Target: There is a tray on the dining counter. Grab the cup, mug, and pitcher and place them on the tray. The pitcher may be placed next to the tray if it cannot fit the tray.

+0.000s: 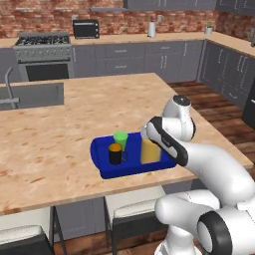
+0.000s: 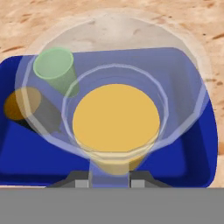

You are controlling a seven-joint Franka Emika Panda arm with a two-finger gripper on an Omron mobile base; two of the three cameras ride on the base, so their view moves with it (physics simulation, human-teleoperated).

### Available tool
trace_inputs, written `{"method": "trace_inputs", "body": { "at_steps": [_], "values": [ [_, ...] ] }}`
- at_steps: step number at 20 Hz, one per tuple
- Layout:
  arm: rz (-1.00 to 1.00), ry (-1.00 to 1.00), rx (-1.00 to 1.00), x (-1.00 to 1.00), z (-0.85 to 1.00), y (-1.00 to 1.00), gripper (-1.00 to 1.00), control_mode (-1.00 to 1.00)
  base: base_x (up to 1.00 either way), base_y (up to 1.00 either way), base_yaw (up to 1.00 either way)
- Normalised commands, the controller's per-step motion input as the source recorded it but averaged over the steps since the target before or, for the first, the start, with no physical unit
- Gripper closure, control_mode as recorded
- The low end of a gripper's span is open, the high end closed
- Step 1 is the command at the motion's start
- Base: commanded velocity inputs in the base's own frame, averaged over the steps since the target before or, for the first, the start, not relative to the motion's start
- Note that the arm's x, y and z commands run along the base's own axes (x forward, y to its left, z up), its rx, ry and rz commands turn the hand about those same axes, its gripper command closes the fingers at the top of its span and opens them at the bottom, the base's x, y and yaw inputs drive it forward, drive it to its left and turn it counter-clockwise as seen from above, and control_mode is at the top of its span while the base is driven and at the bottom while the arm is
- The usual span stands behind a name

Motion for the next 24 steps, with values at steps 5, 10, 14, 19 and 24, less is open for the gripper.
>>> {"method": "trace_inputs", "body": {
  "at_steps": [5,10,14,19,24],
  "values": [
    [0.0,0.0,0.0,0.0,-0.17,0.0,1.0,-1.0,0.0,0.0,0.0],
    [0.0,0.0,0.0,0.0,-0.14,0.04,1.0,-1.0,0.0,0.0,0.0],
    [0.0,0.01,0.0,0.0,0.0,0.0,1.0,-1.0,0.0,0.0,0.0],
    [0.0,0.0,0.0,0.0,0.0,0.0,1.0,-1.0,0.0,0.0,0.0],
    [0.0,0.0,0.0,0.0,0.0,0.0,-1.0,-1.0,0.0,0.0,0.0]
  ]
}}
